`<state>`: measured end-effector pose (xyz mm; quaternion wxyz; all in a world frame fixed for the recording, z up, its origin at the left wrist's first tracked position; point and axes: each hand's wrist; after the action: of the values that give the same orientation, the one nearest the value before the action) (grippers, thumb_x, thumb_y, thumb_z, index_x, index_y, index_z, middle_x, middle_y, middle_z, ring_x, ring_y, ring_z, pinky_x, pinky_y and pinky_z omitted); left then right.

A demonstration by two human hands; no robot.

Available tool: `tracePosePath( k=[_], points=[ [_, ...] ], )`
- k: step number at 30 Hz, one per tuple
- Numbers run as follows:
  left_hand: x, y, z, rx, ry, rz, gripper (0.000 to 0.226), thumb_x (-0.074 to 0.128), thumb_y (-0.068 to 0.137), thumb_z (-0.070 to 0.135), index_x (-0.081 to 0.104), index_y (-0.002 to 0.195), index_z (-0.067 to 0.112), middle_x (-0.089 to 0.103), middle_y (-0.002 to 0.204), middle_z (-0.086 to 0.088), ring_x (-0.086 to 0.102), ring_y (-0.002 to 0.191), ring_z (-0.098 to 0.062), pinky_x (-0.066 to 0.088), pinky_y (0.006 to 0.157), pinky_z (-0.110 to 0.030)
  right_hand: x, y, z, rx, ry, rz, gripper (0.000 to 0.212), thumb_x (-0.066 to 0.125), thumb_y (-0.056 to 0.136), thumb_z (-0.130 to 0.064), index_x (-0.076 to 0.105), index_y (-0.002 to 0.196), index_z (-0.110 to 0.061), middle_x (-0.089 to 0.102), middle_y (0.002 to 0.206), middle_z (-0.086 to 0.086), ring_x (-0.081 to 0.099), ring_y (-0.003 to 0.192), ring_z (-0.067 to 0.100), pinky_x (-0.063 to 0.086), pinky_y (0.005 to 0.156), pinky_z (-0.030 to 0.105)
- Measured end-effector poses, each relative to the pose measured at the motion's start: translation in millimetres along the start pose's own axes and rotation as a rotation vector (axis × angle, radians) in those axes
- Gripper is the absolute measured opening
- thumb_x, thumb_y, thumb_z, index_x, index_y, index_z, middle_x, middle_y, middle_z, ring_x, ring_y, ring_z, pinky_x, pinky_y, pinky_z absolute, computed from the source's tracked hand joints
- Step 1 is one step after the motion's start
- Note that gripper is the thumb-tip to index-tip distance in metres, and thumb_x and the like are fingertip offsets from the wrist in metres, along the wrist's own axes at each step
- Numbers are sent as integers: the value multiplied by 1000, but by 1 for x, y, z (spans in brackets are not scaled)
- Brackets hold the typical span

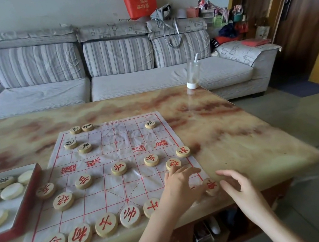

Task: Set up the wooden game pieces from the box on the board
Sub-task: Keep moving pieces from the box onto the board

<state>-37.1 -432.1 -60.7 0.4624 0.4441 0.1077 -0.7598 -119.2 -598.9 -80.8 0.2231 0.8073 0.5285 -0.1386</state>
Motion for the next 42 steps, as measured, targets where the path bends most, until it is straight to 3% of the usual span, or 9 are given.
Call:
tracePosePath(
  k=[7,9,14,19,25,28,32,36,42],
  points=[
    [-51,-19,-40,-58,-44,168,35,65,81,32,60,115,28,62,116,11,46,115,-12,37,99,-29,16,6,-25,-9,-8,-25,26,61,87,-14,65,98,-37,65,104,-7,58,100,10,46,84,19],
    [-65,-27,-53,-98,-65,207,34,65,81,29,60,115,27,63,114,12,49,112,-11,39,98,-28,27,9,-37,-26,-11,-44,25,62,86,-13,65,97,-36,66,101,-2,59,94,5,45,80,14],
    [-101,-50,-82,-146,-50,301,33,66,81,22,62,114,23,65,113,10,52,110,-10,34,90,-17,62,14,-77,-96,-1,-132,23,63,85,-7,66,99,-24,62,101,-15,53,94,-12,40,77,4],
    [-141,-82,-122,-224,-23,382,31,66,81,19,65,111,22,68,109,7,57,104,-16,46,93,-33,107,18,-115,-165,-69,-262,23,60,89,-19,61,110,-29,56,110,-25,49,103,-11,35,86,2],
    [-196,-139,-176,-360,15,580,22,61,79,9,70,99,16,70,98,3,60,95,-21,48,87,-34,181,18,-165,-247,-92,-411,26,56,91,-23,58,116,-28,52,112,-26,44,104,-15,35,93,6],
    [-220,-170,-206,-462,152,647,27,63,79,3,68,103,14,70,101,-2,58,100,-24,44,88,-34,222,15,-190,-309,-113,-499,26,55,91,-22,58,118,-24,50,106,-25,43,100,-15,31,86,-3],
    [-240,-197,-236,-576,252,659,28,62,77,0,69,102,10,71,101,-8,56,101,-31,45,87,-40,274,13,-217,-375,-141,-575,29,56,90,-23,59,119,-22,58,120,-9,48,112,4,36,96,16],
    [-250,-218,-250,-591,245,692,22,65,78,5,71,98,12,71,101,-7,56,104,-30,43,90,-38,318,11,-237,-423,-158,-612,29,56,88,-23,61,116,-20,63,112,-1,52,107,16,41,97,30],
    [-271,-223,-269,-619,283,720,21,64,80,11,68,100,14,67,106,-6,55,102,-28,42,89,-38,363,8,-261,-449,-239,-699,36,54,90,-24,56,125,-18,56,128,0,43,122,17,32,102,28]
  ],
)
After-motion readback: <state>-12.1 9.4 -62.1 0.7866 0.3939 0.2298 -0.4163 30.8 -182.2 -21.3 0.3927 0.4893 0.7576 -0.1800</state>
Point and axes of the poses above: each hand's wrist, its own y-axis towards the middle knuckle, its own x-axis out of the palm, z = x × y
